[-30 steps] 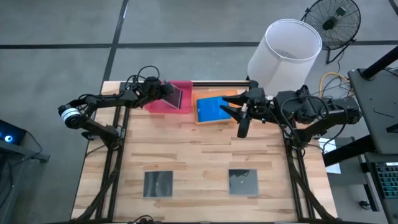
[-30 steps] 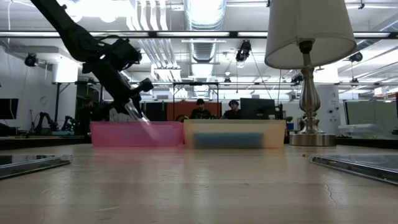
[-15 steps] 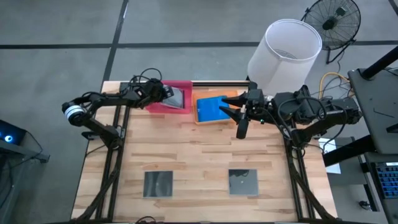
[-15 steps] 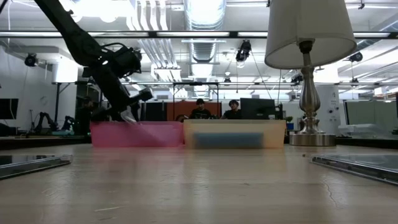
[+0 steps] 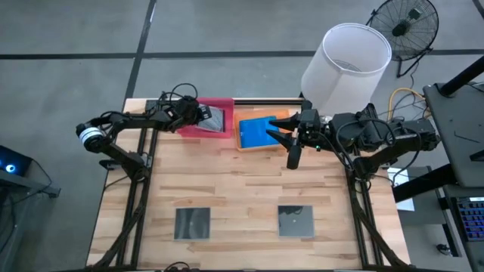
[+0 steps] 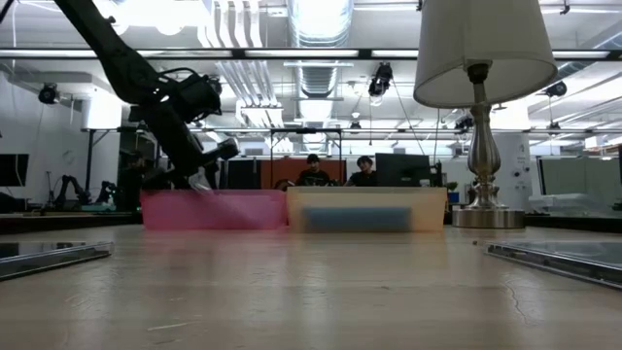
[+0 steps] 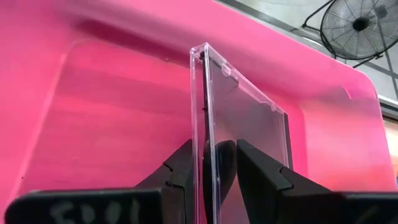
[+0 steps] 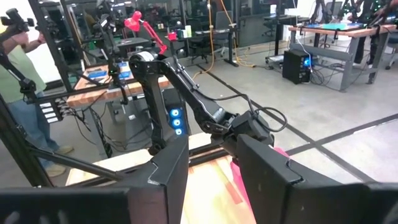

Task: Pick & place jewel cases by type
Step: Put the top black CD case into the pink bin, then put the right black CD case into the pink bin

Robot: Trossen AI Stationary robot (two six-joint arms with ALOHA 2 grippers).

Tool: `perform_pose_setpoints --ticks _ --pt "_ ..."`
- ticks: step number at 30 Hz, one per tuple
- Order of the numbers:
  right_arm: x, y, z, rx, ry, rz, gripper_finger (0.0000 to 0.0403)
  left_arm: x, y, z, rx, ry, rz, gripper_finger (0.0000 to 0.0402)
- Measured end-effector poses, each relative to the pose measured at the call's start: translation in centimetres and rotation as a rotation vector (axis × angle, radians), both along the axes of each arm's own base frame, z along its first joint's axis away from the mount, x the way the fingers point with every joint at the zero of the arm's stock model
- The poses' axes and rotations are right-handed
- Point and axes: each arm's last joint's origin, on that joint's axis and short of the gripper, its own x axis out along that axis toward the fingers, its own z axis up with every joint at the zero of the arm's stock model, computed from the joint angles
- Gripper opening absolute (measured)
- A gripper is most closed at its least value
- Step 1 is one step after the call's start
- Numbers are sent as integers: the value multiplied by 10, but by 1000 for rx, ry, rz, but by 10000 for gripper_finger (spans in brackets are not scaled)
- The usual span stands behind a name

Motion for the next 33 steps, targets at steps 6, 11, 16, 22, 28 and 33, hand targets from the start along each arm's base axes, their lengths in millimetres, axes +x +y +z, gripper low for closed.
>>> perform_pose_setpoints --ticks 6,11,16,22,28,33 --pt "0 0 0 0 0 0 136 1 1 1 20 -6 -11 89" --pt "0 0 0 -4 1 0 142 1 1 0 27 12 -29 110" --pt "1 0 -2 -24 12 1 143 1 1 0 32 16 -32 143" --pt "1 0 -2 -27 14 2 136 1 1 1 34 7 -27 171" --pt "1 0 -3 -27 15 2 135 5 4 7 47 -16 -30 174" --pt "1 0 -3 -27 15 3 141 14 11 25 90 -48 -85 174"
